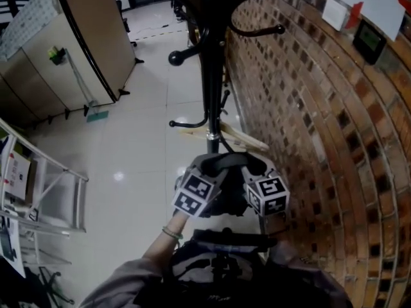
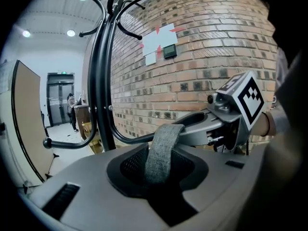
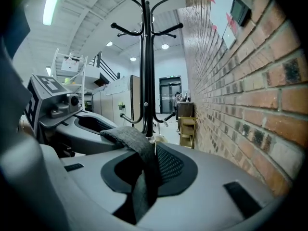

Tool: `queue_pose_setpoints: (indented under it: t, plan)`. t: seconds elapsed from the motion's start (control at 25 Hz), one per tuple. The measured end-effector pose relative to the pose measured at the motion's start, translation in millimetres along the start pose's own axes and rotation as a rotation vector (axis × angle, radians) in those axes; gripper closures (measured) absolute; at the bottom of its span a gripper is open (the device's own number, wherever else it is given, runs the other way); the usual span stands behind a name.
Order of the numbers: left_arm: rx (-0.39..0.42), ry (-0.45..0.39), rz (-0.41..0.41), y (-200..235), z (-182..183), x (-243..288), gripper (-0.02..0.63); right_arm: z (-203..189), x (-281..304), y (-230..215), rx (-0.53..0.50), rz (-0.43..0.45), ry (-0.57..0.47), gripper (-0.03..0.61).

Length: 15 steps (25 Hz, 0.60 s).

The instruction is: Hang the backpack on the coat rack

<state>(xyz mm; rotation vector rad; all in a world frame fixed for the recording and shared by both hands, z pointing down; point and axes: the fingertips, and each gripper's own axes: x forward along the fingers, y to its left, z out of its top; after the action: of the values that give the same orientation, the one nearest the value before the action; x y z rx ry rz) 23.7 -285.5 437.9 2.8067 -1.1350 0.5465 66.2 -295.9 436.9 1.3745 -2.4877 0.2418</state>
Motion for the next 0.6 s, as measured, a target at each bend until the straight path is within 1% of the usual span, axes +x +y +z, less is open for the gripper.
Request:
queue_pose_setpoints:
  t: [0.12, 0.24, 0.44, 0.6]
  plan:
    - [0.000, 0.014, 0.024, 6, -3, 2, 0.500, 1, 11, -1, -0.023, 0.047, -0.010, 0.502]
    - [0.004, 0.023, 0.038, 7, -5, 5, 0.500, -1, 18, -2, -0.019, 0.099, -0.021, 0.502]
    - [0.005, 0.028, 0.066, 16, -4, 9, 0.500, 3, 27, -4, -0.046, 0.117, -0.018, 0.502]
    - [0.000, 0.029, 0.083, 22, -4, 13, 0.500, 4, 33, -7, -0.039, 0.117, -0.003, 0.502]
